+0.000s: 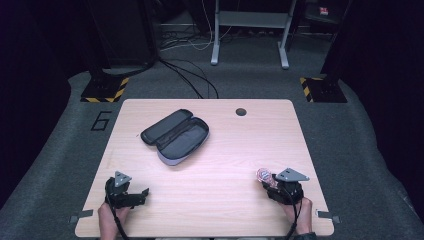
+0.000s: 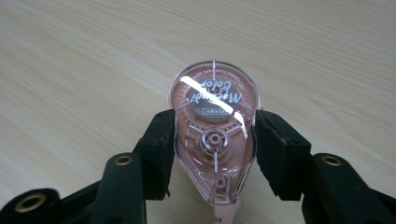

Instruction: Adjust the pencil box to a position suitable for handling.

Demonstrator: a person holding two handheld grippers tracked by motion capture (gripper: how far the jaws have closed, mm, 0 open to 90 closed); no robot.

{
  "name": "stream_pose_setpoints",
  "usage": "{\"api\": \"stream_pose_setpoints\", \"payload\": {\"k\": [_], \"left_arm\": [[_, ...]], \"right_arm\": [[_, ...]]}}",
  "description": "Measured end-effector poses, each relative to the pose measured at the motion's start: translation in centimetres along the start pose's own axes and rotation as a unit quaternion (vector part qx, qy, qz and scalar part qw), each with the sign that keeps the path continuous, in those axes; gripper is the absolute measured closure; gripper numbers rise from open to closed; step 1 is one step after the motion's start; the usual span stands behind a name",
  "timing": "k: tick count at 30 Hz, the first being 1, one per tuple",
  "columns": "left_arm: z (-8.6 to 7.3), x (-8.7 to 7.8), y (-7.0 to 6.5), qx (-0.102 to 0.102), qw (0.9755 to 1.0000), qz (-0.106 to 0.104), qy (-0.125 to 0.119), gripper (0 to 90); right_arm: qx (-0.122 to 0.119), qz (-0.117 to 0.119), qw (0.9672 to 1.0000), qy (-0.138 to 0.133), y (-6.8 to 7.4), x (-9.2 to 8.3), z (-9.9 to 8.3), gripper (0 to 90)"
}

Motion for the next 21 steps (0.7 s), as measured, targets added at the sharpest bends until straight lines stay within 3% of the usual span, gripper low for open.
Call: {"api": "stream_pose_setpoints", "payload": {"k": [7, 21], "left_arm": [[0.0, 0.0, 0.0, -0.001, 1.0000, 0.000, 0.001, 2.8], [0.0, 0.0, 0.0, -0.001, 1.0000, 0.000, 0.001, 2.8]], "right_arm": [[0.023, -0.023, 0.9994, 0.009, -2.1, 0.6, 0.1, 49.5], [0.055, -0.043, 0.9974, 0.015, -4.8, 1.5, 0.2, 49.5]]}}
Point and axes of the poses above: each handheld gripper's, and its own axes: x roughly forward along the jaws, z roughly out of its top, y roughly to its left, the point moved 1 cm from there along x, roughly forward along the jaws, and after that the axes turned 10 degrees about x, right-handed, at the moved point
